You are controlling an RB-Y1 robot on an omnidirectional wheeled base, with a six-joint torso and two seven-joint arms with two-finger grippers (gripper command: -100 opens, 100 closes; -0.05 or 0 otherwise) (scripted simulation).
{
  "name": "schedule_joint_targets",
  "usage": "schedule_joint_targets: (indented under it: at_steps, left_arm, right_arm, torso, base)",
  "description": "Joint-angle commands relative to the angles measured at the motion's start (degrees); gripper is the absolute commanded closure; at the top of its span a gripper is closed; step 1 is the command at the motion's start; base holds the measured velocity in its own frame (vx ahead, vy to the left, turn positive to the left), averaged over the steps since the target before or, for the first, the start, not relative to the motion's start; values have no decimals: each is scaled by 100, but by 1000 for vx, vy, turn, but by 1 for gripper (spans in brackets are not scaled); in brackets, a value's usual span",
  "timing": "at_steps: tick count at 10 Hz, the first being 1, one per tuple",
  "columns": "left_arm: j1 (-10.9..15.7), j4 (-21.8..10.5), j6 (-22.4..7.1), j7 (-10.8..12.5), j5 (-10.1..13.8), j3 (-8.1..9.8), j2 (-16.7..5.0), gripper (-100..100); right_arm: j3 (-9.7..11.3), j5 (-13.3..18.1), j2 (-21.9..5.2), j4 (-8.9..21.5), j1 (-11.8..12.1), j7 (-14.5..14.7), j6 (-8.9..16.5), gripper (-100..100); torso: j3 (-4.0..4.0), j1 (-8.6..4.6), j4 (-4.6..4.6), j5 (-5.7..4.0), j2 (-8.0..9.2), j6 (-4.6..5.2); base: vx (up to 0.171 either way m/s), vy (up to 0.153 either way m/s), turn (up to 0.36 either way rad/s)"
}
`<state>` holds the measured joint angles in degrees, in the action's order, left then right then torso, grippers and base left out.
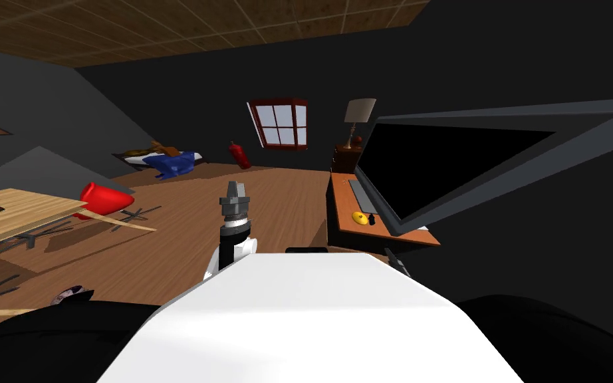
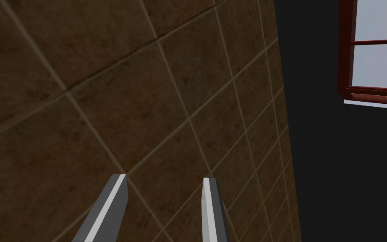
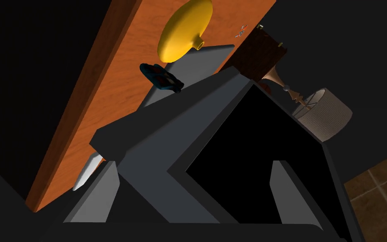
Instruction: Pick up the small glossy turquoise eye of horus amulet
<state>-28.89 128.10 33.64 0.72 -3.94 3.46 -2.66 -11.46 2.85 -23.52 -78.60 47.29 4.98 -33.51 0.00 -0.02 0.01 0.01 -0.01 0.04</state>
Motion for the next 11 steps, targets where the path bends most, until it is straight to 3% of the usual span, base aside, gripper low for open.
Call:
schedule_joint_targets:
  at_steps: [1, 6, 11]
  left_arm:
    - [0, 0, 0, 0, 0, 0, 0, 0]
    - [0, 0, 0, 0, 0, 0, 0, 0]
    - [0, 0, 0, 0, 0, 0, 0, 0]
  right_arm:
    - [15, 17, -140, 286, 82, 20, -30, -100]
    - [42, 37, -272, 876, 142, 36, -35, -100]
    - [186, 103, -666, 1822, 257, 60, -59, -100]
  torso:
    - [0, 0, 0, 0, 0, 0]
    - [-4, -1, -1, -1, -8, -3]
    - [-7, -7, -2, -1, -12, -1]
  base:
    - [24, 17, 229]
    - [24, 6, 119]
    - [44, -4, 221]
